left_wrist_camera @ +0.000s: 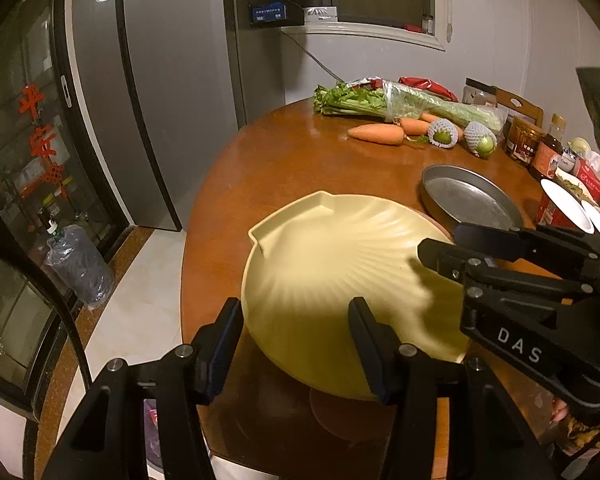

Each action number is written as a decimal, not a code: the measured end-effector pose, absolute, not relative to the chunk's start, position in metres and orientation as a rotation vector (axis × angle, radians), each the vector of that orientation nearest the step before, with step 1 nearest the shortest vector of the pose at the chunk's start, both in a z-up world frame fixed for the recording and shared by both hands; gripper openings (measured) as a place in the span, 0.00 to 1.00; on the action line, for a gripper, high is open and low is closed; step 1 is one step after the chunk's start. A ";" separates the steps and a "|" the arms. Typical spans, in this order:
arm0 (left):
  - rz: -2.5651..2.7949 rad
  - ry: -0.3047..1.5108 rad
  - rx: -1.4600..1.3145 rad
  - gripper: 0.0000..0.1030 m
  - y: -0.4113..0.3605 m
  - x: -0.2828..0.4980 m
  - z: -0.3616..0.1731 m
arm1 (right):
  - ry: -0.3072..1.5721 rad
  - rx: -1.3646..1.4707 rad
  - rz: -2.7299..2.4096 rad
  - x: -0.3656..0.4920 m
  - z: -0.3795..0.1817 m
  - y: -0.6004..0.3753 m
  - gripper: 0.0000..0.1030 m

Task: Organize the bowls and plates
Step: 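Carry the shell plate with the left gripper over the pink plate, then lower the shell plate onto the pink plate and open the left gripper, then grasp the grey metal pan rim with the left gripper, then lift the grey pan with the left gripper while the right gripper grips its rim, then carry the grey pan with both grippers over the stacked shell and pink plates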

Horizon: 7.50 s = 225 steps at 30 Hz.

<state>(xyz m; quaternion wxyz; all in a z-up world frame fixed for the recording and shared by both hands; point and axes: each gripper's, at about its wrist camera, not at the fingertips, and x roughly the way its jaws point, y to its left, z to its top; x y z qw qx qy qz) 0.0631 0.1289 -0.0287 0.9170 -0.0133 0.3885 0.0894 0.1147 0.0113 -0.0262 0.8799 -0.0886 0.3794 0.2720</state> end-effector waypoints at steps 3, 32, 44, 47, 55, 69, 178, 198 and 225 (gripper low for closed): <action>0.184 0.797 -0.029 0.53 0.129 0.063 -0.027 | 0.797 -0.174 0.566 0.115 -0.026 0.010 0.35; 0.111 0.719 0.005 0.57 0.095 0.056 0.017 | 0.755 -0.075 0.498 0.103 0.002 -0.044 0.36; -0.005 0.769 0.040 0.57 0.058 0.107 0.025 | 0.781 0.039 0.355 0.123 -0.002 -0.104 0.41; -0.016 0.785 0.048 0.57 0.052 0.124 0.025 | 0.805 0.065 0.326 0.132 -0.010 -0.113 0.41; -0.060 0.849 0.043 0.57 0.046 0.166 0.018 | 0.886 0.083 0.272 0.159 -0.031 -0.118 0.42; -0.073 0.949 0.076 0.57 0.036 0.210 -0.012 | 0.976 0.012 0.239 0.187 -0.048 -0.111 0.42; -0.033 0.694 -0.020 0.42 0.058 0.017 0.027 | 0.719 -0.169 0.504 0.020 0.029 -0.085 0.38; 0.089 0.656 -0.067 0.43 0.126 0.029 0.046 | 0.665 -0.209 0.650 0.057 0.048 -0.011 0.38; 0.102 0.786 -0.076 0.43 0.133 0.051 -0.009 | 0.799 -0.201 0.637 0.087 -0.012 0.005 0.38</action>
